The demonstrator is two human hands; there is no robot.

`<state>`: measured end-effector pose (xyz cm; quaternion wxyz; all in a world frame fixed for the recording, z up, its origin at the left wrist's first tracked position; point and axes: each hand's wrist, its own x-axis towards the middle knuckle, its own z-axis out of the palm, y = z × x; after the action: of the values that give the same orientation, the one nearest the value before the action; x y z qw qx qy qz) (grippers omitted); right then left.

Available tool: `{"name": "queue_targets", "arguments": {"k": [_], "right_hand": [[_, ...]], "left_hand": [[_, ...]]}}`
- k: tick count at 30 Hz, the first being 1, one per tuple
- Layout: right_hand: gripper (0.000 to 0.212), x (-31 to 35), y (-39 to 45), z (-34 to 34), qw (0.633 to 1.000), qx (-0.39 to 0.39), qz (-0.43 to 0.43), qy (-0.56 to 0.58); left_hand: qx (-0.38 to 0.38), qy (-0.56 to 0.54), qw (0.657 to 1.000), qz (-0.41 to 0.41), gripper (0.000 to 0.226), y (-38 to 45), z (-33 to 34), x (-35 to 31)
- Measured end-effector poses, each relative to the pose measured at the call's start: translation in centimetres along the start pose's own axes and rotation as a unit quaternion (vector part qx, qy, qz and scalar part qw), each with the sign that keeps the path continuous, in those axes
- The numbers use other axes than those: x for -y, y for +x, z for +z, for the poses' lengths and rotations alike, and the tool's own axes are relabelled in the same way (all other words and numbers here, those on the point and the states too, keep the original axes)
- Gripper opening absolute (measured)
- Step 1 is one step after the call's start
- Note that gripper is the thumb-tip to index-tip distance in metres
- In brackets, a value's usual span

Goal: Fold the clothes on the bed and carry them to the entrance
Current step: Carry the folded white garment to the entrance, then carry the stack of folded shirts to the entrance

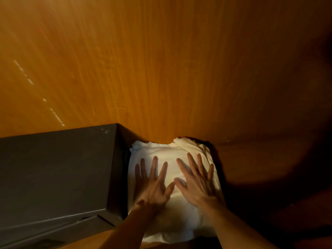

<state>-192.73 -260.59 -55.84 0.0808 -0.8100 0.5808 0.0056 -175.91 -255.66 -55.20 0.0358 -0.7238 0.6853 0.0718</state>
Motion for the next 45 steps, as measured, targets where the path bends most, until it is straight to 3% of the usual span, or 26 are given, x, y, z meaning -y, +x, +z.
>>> {"name": "queue_targets", "arguments": {"k": [11, 17, 21, 27, 38, 45], "right_hand": [[0.068, -0.6, 1.7, 0.6, 1.000, 0.012, -0.020, -0.020], [0.067, 0.2, -0.1, -1.7, 0.998, 0.039, -0.013, -0.045], [0.064, 1.0, -2.4, -5.8, 0.999, 0.017, -0.019, -0.027], [0.069, 3.2, -6.7, -18.7, 0.998, 0.013, -0.038, -0.051], [0.069, 13.1, -14.0, -52.9, 0.997, -0.001, -0.057, -0.059], [0.065, 19.4, -19.2, -71.3, 0.994, -0.054, -0.088, -0.039]], "left_hand": [[-0.030, -0.020, 0.999, -0.016, 0.078, 1.7, 1.8, 0.4], [-0.040, -0.046, 0.998, 0.009, 0.075, 0.1, -0.3, -0.4], [-0.057, -0.028, 0.998, 0.007, 0.074, -1.8, -4.3, -1.9], [-0.058, -0.011, 0.998, 0.008, 0.073, -6.9, -17.9, -3.2], [-0.077, -0.004, 0.996, -0.054, 0.073, -19.4, -50.8, -1.2], [-0.118, 0.008, 0.989, -0.092, 0.073, -26.6, -69.9, 0.7]]}}
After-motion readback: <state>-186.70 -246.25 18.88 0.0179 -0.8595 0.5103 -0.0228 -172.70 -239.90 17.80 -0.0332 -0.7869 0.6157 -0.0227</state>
